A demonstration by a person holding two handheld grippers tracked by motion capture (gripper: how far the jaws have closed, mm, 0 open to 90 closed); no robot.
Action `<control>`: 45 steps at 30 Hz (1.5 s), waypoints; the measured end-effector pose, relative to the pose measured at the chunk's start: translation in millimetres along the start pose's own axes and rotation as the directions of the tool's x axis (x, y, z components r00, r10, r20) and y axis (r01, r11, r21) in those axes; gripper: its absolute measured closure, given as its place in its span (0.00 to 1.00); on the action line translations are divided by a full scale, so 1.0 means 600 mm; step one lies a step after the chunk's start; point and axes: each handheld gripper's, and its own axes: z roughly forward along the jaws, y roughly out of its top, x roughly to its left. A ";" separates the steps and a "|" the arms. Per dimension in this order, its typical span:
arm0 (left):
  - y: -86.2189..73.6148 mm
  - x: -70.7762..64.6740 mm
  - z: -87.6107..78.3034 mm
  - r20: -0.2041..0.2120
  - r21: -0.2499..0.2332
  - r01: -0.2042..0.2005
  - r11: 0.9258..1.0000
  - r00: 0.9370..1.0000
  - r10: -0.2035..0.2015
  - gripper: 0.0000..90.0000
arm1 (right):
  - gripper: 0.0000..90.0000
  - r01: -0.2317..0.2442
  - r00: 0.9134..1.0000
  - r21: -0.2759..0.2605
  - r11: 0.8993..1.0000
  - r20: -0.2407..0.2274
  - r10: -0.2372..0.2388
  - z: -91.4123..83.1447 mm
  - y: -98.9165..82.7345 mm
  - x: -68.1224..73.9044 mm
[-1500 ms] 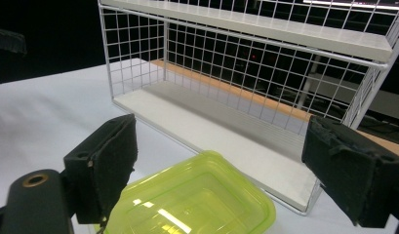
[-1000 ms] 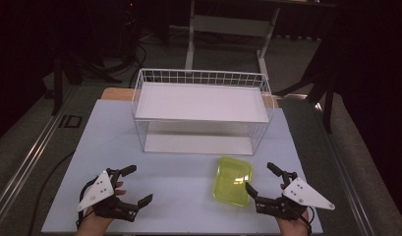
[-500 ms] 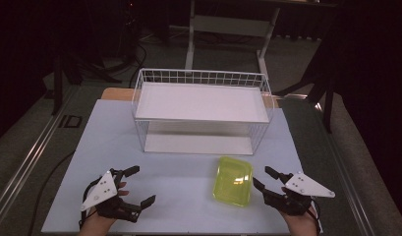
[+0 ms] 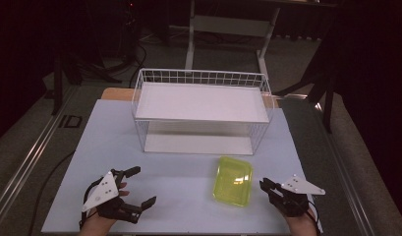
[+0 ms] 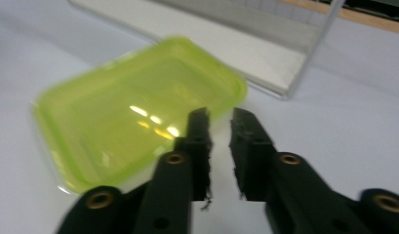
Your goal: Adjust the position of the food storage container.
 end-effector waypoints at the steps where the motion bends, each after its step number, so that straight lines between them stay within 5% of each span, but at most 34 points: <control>1: 0.000 0.000 0.000 0.000 0.000 0.000 1.000 1.000 0.000 0.03 | 0.91 0.000 1.000 0.000 1.000 0.000 0.000 0.000 0.000 0.000; 3: 0.000 -0.001 0.000 0.004 0.005 -0.005 1.000 1.000 0.005 0.03 | 1.00 0.002 1.000 0.043 0.999 0.008 -0.003 0.010 -0.010 -0.001; 12: 0.001 -0.003 0.000 0.006 0.002 -0.006 1.000 1.000 0.006 0.03 | 1.00 0.024 0.999 0.147 0.989 -0.043 -0.018 0.033 -0.024 0.006; 16: 0.001 -0.004 0.001 0.001 0.010 -0.019 1.000 1.000 0.019 0.03 | 1.00 0.042 0.995 0.190 0.981 -0.101 -0.023 0.046 -0.030 0.010; 22: 0.001 -0.005 0.002 0.005 0.009 -0.018 1.000 1.000 0.018 0.03 | 1.00 0.086 0.985 0.205 0.975 -0.163 -0.053 0.061 -0.026 0.031; 37: 0.000 -0.006 0.001 0.004 0.015 -0.021 1.000 1.000 0.021 0.03 | 1.00 0.221 0.942 0.216 0.951 -0.300 -0.151 0.112 -0.004 0.091; 40: 0.000 -0.004 0.000 0.003 0.011 -0.016 1.000 1.000 0.016 0.03 | 1.00 0.200 0.945 0.202 0.959 -0.297 -0.135 0.106 -0.004 0.080; 45: 0.000 -0.006 0.003 0.003 0.015 -0.019 1.000 1.000 0.019 0.03 | 1.00 0.207 0.933 0.178 0.962 -0.332 -0.139 0.106 -0.004 0.090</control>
